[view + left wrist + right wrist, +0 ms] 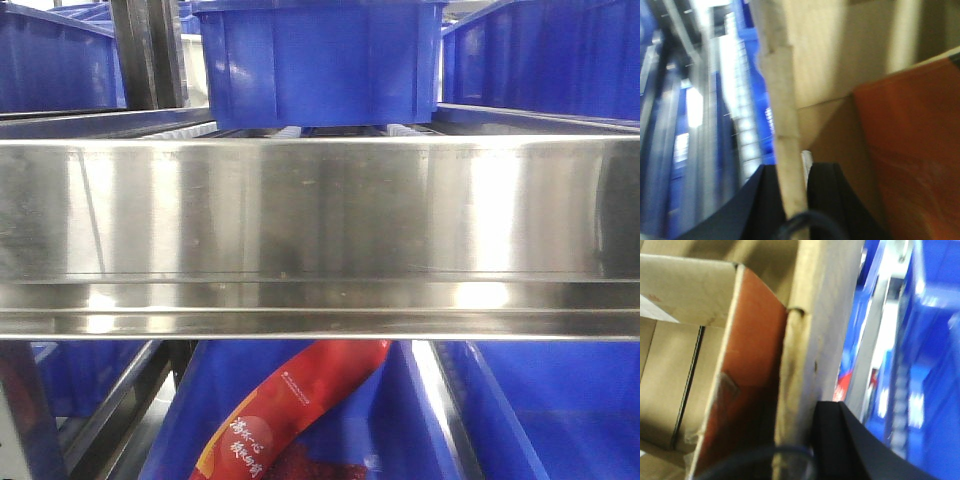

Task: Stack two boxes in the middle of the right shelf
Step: 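Push the boxes forward onto the middle shelf rollers with both grippers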

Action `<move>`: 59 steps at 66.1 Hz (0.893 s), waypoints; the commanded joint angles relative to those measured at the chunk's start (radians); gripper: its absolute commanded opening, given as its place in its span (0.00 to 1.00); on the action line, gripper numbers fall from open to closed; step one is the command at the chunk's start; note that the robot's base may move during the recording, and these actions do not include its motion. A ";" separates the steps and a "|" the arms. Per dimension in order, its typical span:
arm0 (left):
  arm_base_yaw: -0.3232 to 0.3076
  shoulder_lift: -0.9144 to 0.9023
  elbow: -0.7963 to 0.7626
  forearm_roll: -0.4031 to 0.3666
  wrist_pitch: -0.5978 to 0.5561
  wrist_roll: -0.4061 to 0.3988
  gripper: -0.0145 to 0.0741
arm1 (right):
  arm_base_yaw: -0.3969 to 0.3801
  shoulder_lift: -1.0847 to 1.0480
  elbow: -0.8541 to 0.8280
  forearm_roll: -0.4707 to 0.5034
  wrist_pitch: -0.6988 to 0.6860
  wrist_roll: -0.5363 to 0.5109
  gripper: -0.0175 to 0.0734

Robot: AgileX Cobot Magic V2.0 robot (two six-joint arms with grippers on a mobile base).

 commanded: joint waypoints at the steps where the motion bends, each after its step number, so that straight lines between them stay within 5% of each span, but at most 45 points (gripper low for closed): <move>1: 0.013 0.038 -0.008 0.122 -0.017 0.008 0.04 | -0.008 0.031 -0.011 -0.020 0.017 0.002 0.03; 29: 0.063 0.216 -0.008 0.111 -0.017 0.008 0.04 | -0.008 0.266 -0.011 0.018 0.054 0.002 0.03; 34: 0.063 0.224 -0.008 0.111 -0.017 0.008 0.11 | -0.008 0.285 -0.011 0.018 0.054 0.002 0.06; 41: 0.063 0.226 -0.008 0.111 -0.017 0.008 0.34 | -0.008 0.290 -0.011 0.018 0.054 0.002 0.22; 52: 0.063 0.226 -0.008 0.111 -0.017 0.008 0.86 | -0.008 0.290 -0.011 0.016 0.035 0.002 0.65; 59: 0.063 0.221 -0.008 0.104 -0.017 0.008 0.78 | -0.008 0.287 -0.011 0.016 0.039 0.007 0.82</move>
